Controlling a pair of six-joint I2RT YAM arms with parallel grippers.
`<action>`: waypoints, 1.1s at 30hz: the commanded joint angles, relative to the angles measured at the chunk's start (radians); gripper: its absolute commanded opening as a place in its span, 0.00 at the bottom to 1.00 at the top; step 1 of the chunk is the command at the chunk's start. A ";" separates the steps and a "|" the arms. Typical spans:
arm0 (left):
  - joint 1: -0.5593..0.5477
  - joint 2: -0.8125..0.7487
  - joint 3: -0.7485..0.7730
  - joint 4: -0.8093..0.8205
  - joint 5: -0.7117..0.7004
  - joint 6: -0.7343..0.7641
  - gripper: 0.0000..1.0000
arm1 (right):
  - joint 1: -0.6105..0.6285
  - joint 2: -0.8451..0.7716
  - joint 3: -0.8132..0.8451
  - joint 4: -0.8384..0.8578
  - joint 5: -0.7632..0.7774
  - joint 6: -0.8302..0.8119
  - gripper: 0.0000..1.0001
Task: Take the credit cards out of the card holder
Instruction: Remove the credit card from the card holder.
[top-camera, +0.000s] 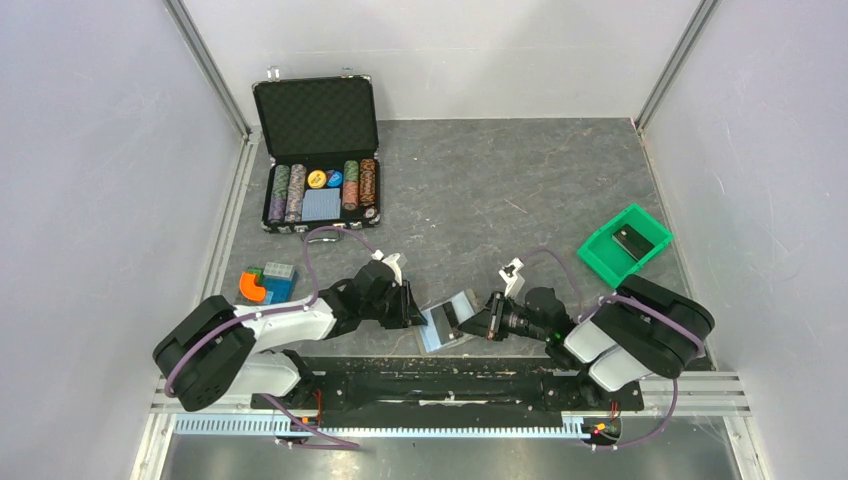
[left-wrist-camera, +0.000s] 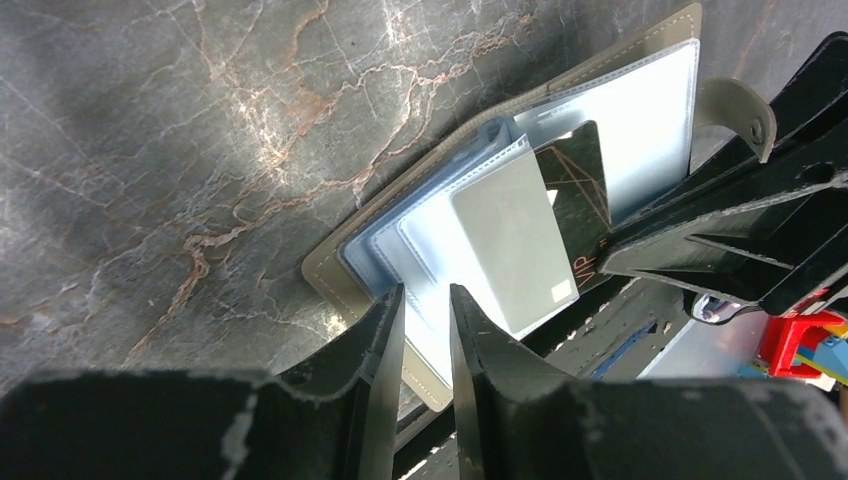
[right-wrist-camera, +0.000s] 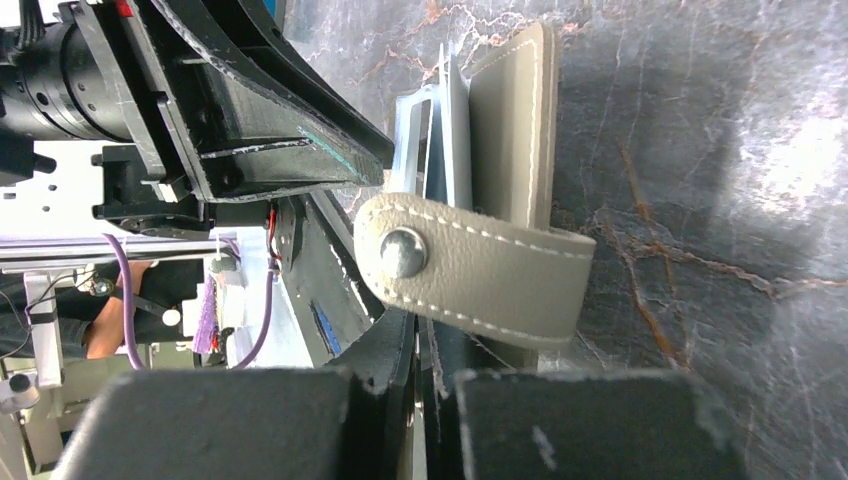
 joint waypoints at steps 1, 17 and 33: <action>-0.004 -0.009 0.002 -0.061 -0.044 0.061 0.31 | -0.015 -0.080 -0.019 -0.022 0.041 -0.023 0.00; -0.003 -0.105 0.110 -0.194 -0.030 0.077 0.44 | -0.031 -0.489 0.014 -0.472 0.217 -0.132 0.00; -0.004 -0.274 0.139 -0.090 0.083 0.003 0.72 | -0.031 -0.662 -0.004 -0.387 0.196 -0.038 0.00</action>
